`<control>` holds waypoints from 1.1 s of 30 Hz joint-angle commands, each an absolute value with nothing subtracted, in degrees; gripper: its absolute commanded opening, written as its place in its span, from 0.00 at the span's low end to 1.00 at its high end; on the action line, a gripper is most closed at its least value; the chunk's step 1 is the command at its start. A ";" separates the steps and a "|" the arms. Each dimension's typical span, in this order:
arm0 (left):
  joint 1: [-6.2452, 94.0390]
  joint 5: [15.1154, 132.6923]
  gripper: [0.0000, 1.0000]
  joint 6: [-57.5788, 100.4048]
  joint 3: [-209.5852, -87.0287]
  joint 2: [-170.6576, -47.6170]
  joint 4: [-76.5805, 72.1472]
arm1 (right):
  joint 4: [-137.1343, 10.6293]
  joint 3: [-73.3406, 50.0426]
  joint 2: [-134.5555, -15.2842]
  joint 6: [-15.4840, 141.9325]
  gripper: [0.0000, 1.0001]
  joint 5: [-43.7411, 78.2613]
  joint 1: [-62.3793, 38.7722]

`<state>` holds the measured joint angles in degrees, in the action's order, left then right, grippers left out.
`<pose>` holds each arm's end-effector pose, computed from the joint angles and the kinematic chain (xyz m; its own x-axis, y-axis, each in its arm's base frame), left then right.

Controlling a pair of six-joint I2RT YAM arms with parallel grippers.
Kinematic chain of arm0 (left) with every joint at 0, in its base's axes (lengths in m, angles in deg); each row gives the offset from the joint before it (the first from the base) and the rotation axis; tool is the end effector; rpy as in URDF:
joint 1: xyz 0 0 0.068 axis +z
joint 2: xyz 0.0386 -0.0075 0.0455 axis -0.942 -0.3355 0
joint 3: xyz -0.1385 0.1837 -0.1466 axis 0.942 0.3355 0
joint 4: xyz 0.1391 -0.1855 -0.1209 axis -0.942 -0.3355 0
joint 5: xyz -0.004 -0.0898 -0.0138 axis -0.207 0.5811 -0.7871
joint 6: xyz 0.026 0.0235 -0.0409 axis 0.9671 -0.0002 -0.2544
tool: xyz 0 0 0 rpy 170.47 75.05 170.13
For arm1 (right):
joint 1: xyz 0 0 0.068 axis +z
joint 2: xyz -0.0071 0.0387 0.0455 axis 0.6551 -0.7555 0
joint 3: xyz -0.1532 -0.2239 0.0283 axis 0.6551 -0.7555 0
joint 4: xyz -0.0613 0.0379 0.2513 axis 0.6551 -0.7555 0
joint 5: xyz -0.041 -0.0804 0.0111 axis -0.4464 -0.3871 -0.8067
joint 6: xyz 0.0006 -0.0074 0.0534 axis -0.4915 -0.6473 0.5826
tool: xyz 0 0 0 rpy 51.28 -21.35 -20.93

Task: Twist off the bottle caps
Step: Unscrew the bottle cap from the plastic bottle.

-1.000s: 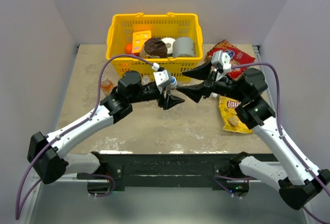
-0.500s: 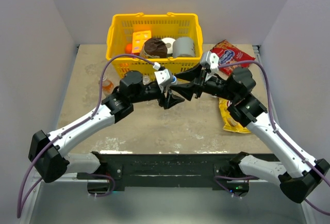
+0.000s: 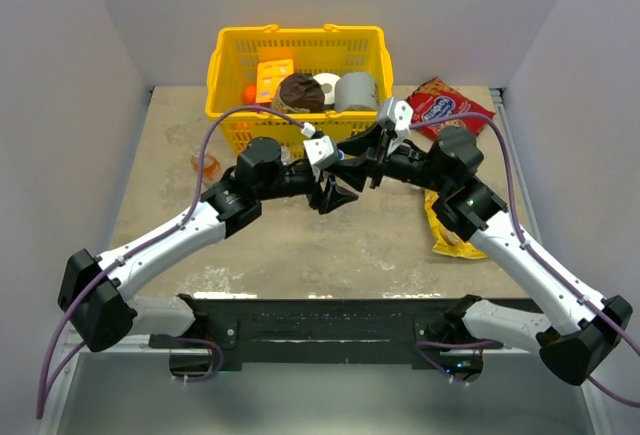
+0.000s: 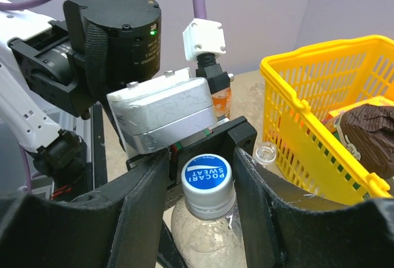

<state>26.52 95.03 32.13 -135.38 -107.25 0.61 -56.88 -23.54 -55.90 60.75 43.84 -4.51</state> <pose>0.2048 -0.2213 0.3474 -0.1314 0.1081 -0.9854 0.9511 0.2941 -0.0946 0.1829 0.1598 0.4273 0.0330 0.1021 -0.9942 -0.9448 0.3276 0.0023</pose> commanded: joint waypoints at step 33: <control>26.36 128.57 0.31 35.98 -140.12 -109.14 -0.28 | -49.56 -20.93 -60.55 70.83 0.02 87.49 -10.70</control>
